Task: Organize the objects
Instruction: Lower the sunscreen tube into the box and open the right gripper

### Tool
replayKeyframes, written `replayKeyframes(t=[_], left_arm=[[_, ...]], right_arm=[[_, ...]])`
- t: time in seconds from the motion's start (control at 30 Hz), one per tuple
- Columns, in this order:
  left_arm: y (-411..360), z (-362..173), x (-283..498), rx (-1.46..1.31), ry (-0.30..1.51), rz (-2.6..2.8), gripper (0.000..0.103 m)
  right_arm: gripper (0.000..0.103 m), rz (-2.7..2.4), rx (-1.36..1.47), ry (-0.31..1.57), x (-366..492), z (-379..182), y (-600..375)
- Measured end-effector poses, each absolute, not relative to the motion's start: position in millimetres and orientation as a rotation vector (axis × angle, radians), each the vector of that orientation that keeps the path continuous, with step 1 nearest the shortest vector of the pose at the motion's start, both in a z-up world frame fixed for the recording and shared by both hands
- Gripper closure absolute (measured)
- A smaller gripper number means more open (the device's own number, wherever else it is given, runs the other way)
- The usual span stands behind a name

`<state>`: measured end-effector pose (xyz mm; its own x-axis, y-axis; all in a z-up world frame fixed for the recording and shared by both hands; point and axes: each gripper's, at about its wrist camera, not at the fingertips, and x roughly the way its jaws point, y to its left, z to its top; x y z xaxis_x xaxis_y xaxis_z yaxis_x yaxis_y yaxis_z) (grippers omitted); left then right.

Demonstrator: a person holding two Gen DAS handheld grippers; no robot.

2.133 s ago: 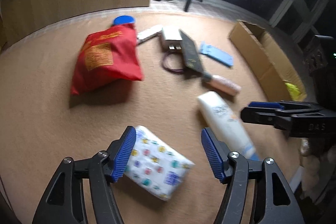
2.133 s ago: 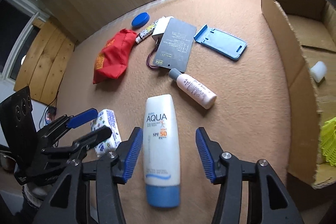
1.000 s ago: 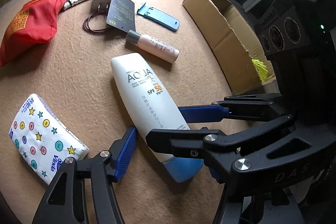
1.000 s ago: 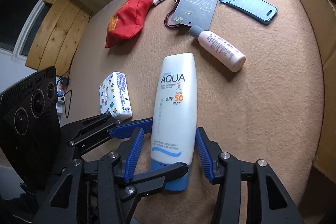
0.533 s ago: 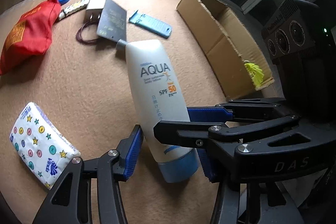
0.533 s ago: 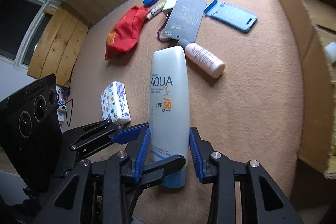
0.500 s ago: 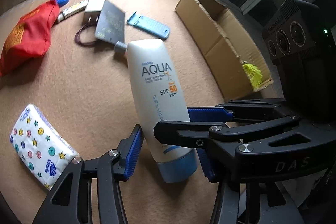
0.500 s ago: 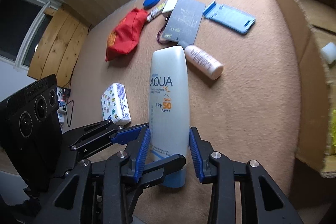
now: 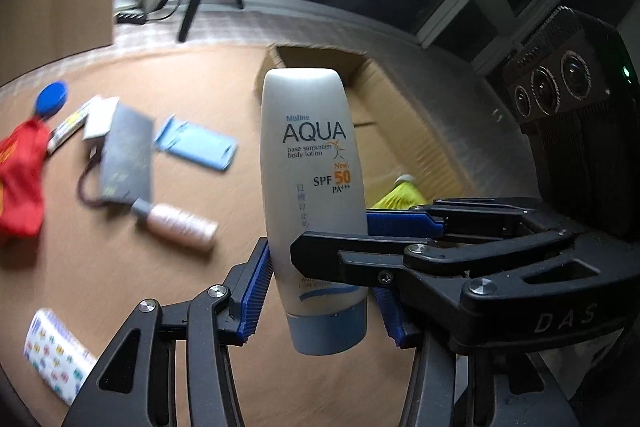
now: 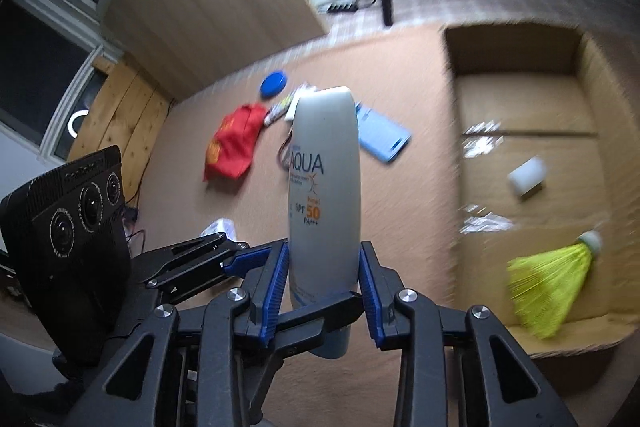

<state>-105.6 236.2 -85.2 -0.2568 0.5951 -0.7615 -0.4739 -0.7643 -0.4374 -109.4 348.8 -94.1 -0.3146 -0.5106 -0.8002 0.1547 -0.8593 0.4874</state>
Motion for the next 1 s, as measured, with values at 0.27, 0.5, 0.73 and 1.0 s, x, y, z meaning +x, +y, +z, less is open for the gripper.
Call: replayKeyframes(t=[0.27,0.5,0.73,1.0], left_arm=[[294.8,-74.3,-127.7,-1.276,-0.142,2.035,0.051],[326.4,-84.8,-142.9,-1.299,-0.171,2.01,0.051],[341.2,-89.3,-149.4,-1.305,-0.159,2.004,0.051],[336.2,-86.9,-146.7,-1.305,-0.136,2.036,0.031]], right_arm=[[0.071,-2.286,1.509,-0.467,-118.4,-83.0,398.5],[0.071,-2.285,1.528,-0.507,-125.8,-93.3,427.0],[0.071,-2.3,1.536,-0.492,-128.6,-95.4,435.5],[0.042,-2.394,1.527,-0.451,-126.7,-91.8,438.3]])
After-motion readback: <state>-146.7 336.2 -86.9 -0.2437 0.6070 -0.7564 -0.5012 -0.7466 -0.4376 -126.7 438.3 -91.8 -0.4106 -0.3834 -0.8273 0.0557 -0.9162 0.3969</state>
